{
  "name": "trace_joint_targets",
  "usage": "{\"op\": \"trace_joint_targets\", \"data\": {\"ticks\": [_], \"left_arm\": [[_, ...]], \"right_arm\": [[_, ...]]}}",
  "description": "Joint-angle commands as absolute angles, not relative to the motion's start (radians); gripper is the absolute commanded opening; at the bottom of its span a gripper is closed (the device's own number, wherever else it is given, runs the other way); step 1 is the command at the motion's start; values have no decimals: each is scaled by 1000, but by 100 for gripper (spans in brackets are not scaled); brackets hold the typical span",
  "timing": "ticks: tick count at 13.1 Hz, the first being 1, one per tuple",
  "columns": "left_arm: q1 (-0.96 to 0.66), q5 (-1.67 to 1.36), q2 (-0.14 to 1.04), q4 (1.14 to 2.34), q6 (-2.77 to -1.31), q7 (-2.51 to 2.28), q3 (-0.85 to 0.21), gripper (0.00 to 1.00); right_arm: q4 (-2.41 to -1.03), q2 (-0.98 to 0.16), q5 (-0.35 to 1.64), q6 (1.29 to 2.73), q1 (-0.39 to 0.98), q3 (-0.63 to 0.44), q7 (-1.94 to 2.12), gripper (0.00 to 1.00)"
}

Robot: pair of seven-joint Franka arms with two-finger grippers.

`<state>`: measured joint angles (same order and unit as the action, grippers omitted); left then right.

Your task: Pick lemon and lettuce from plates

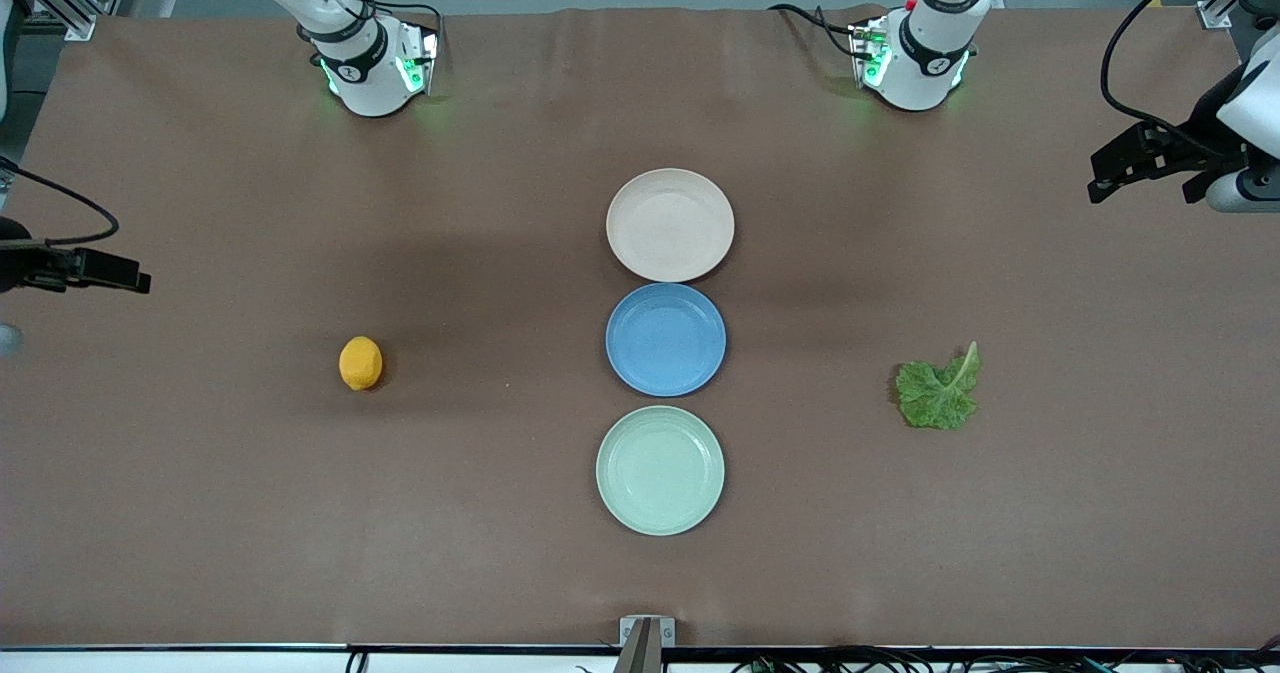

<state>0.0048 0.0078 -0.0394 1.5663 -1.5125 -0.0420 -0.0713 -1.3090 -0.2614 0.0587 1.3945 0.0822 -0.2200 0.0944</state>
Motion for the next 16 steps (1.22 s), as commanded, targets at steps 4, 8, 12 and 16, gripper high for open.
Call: {"op": "trace_joint_targets", "data": {"ticks": [4, 8, 12, 16], "left_arm": [[12, 2, -64, 1585, -1509, -69, -78, 100], [12, 2, -69, 1586, -1506, -113, -78, 100], [9, 6, -58, 1577, -1491, -103, -78, 100], [5, 9, -57, 1560, -1491, -100, -80, 100]], "right_arm": [[-1566, -40, 32, 1457, 66, -204, 109, 100], [-1608, 8, 20, 1468, 22, -141, 109, 100], [-1608, 17, 5, 1473, 12, -123, 109, 100], [-1611, 49, 8, 1471, 3, -121, 107, 100]]}}
